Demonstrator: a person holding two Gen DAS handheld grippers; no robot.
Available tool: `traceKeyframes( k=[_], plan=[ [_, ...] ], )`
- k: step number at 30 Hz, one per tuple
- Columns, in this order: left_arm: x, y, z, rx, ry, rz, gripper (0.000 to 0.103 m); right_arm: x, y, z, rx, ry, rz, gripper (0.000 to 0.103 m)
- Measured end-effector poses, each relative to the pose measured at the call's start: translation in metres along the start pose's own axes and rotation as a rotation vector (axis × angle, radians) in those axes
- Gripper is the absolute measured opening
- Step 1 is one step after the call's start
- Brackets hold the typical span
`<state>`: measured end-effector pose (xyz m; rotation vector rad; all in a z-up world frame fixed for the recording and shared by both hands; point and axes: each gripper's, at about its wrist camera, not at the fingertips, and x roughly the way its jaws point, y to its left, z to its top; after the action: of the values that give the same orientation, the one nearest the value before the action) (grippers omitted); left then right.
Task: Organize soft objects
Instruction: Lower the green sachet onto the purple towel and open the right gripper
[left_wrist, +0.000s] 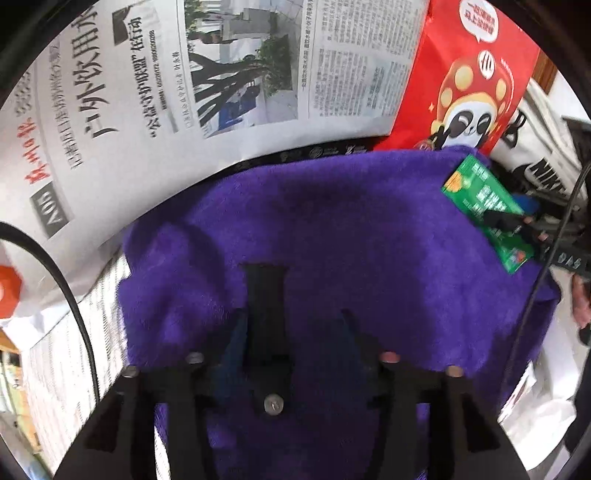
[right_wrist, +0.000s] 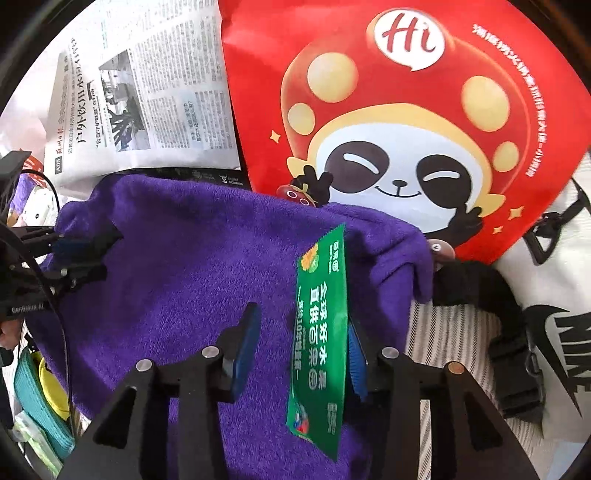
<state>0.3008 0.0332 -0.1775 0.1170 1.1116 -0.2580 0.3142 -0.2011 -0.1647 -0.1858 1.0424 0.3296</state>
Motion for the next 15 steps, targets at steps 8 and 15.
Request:
traceKeyframes(
  k=[8, 15],
  plan=[
    [-0.023, -0.009, -0.02, 0.011, 0.023, 0.049, 0.049, -0.028, -0.008, 0.002, 0.02, -0.029, -0.067, 0.052],
    [-0.062, -0.018, -0.05, 0.015, -0.002, 0.102, 0.05, -0.062, 0.001, -0.011, 0.034, -0.062, -0.057, 0.052]
  ],
)
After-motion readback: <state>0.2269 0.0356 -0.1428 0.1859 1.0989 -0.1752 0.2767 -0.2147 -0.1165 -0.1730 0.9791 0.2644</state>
